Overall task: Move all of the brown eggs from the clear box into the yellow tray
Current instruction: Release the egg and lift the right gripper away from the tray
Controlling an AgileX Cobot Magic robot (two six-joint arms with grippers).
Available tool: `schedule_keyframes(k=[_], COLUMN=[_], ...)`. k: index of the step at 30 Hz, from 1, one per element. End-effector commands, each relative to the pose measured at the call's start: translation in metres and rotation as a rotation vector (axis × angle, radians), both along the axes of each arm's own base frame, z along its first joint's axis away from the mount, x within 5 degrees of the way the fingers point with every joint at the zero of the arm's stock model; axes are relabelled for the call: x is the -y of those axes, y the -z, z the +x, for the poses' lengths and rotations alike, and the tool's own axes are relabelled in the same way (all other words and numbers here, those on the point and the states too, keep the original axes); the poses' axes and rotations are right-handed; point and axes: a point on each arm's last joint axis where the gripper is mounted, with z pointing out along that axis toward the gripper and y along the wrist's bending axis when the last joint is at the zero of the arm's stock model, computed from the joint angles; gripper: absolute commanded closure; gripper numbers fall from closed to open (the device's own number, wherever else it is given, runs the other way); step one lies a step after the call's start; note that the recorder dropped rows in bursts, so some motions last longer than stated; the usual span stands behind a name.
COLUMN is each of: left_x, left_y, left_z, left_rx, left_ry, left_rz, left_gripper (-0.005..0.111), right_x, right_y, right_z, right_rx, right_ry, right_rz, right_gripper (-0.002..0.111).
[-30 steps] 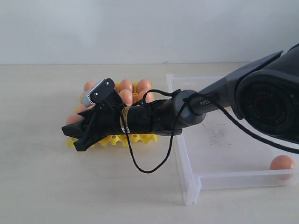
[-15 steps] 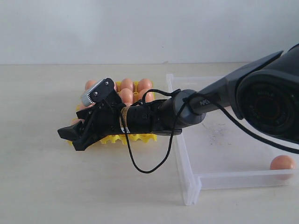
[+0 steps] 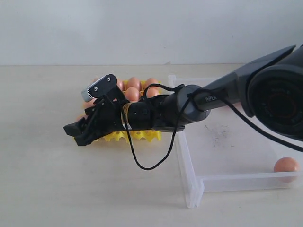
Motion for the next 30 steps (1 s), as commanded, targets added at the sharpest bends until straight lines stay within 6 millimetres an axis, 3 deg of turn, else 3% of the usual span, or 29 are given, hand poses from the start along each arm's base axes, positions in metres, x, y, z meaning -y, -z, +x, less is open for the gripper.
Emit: schedule_keyframes(k=[1,13,16,18,20,24,30], left_x=[0.0,0.0,0.0,0.0,0.0,0.0,0.0], left_y=[-0.003,-0.003,-0.003,-0.003,-0.003,-0.003,-0.003], left_z=[0.0,0.0,0.0,0.0,0.0,0.0,0.0], left_rx=[0.018,0.018,0.018,0.018,0.018,0.018,0.018], left_ry=[0.001,0.001,0.001,0.001,0.001,0.001,0.001], left_rz=[-0.019,-0.019,-0.019,-0.019,-0.019,-0.019,-0.019], left_gripper=[0.103,0.103,0.103,0.103,0.103,0.103,0.103], right_x=[0.01,0.014,0.019,0.024,0.031,0.053,0.108], right_y=[-0.02,-0.077,-0.095,-0.105,-0.115,-0.135,-0.153], right_z=[0.009,0.008,0.009,0.009,0.01,0.015,0.025], right_rx=[0.019,0.07,0.101,0.135,0.172,0.26,0.351], right_ry=[0.113,0.153,0.191,0.221,0.263,0.401,0.677], right_rz=[-0.088,-0.021,-0.044,-0.093,-0.158,-0.345,-0.748], right_gripper=[0.04,0.041,0.059,0.08,0.109,0.107,0.108])
